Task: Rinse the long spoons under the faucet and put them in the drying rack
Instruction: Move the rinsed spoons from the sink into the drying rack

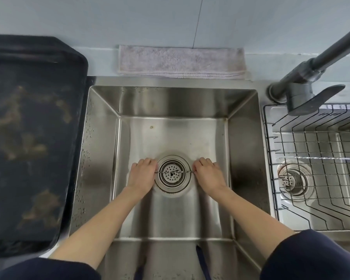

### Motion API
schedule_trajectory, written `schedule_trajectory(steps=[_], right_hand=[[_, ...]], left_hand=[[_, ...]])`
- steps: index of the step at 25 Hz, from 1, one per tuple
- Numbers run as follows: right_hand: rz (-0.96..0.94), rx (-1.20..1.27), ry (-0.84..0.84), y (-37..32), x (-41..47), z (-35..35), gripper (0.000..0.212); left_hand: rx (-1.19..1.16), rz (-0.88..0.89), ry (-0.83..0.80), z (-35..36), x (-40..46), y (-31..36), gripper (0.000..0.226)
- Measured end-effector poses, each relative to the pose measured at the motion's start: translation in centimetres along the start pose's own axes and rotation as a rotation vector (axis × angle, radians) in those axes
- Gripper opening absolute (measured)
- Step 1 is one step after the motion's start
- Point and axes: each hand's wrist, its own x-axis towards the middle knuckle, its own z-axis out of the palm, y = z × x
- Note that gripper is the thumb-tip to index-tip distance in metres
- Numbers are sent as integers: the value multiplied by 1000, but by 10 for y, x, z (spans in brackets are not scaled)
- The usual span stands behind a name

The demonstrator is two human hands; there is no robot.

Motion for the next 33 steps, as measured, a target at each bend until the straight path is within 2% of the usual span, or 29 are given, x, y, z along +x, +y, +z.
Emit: schedule_trajectory(steps=[10, 18, 24, 30, 33], right_hand=[[-28, -10, 90, -3, -22, -21, 30], [-97, -22, 186, -5, -63, -59, 30], [-161, -75, 309, 1, -102, -87, 30], [-149, -71, 477, 27, -134, -107, 27], [-122, -78, 510, 50, -152, -110, 25]], left_hand=[[-10, 22, 61, -23, -22, 5, 23], [16, 79, 207, -62, -58, 16, 26], [40, 98, 278, -88, -86, 32, 25], [36, 172, 392, -104, -107, 65, 23], [15, 208, 406, -105, -111, 91, 23]])
